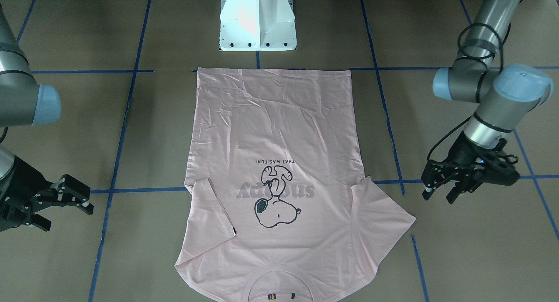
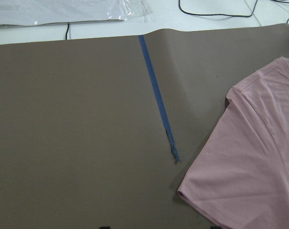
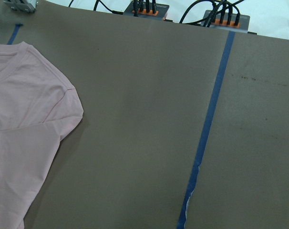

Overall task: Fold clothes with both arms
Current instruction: 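Move the left gripper to the sleeve nearest it and grasp it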

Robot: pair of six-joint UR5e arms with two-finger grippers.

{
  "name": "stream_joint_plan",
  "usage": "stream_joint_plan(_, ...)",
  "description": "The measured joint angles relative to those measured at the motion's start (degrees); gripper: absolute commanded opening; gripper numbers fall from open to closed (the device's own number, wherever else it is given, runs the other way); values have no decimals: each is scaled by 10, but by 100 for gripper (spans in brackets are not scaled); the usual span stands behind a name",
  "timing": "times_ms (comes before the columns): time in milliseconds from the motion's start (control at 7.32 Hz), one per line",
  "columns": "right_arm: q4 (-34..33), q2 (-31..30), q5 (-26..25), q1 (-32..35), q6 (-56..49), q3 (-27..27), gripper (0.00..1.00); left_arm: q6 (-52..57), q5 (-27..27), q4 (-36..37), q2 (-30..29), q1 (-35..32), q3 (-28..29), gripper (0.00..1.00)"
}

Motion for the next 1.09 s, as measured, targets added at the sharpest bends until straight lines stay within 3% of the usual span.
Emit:
stream_joint_plan(273, 3, -3, 0, 1, 1, 0, 100, -22, 62, -5, -43, 32, 65, 52)
stream_joint_plan(410, 4, -3, -1, 1, 2, 0, 100, -27, 73, -6, -50, 38, 79, 52)
stream_joint_plan(957, 4, -4, -2, 1, 2, -1, 100, -33, 80, -7, -55, 43, 101, 52)
stream_joint_plan(1093, 4, -4, -2, 1, 2, -1, 100, -33, 80, -7, -55, 45, 102, 47)
